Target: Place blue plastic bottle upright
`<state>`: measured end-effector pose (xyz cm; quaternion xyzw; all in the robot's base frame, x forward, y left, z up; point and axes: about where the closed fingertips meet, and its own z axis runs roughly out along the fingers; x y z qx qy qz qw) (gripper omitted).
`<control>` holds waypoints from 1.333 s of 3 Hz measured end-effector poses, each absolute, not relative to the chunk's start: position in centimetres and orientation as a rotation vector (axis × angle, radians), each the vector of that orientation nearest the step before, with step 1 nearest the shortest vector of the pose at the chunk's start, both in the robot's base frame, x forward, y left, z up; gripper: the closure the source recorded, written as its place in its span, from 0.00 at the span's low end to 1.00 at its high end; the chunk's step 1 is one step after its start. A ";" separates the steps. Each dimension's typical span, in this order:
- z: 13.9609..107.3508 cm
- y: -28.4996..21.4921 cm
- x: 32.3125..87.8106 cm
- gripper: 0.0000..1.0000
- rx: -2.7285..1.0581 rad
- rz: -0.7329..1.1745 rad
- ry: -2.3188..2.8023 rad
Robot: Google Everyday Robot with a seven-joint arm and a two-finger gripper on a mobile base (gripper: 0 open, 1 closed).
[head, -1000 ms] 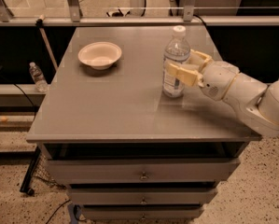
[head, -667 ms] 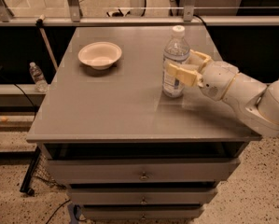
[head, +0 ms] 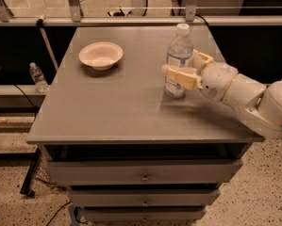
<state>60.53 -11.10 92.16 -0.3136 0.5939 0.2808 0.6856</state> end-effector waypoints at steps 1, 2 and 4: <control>92.2 -10.9 60.5 0.00 -0.705 0.631 1.329; 92.4 -10.9 60.4 0.00 -0.712 0.624 1.329; 94.6 -14.9 58.3 0.00 -0.759 0.495 1.420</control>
Offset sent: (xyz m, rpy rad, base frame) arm -0.0031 -0.0040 0.0069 -0.0296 -0.0103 -0.0077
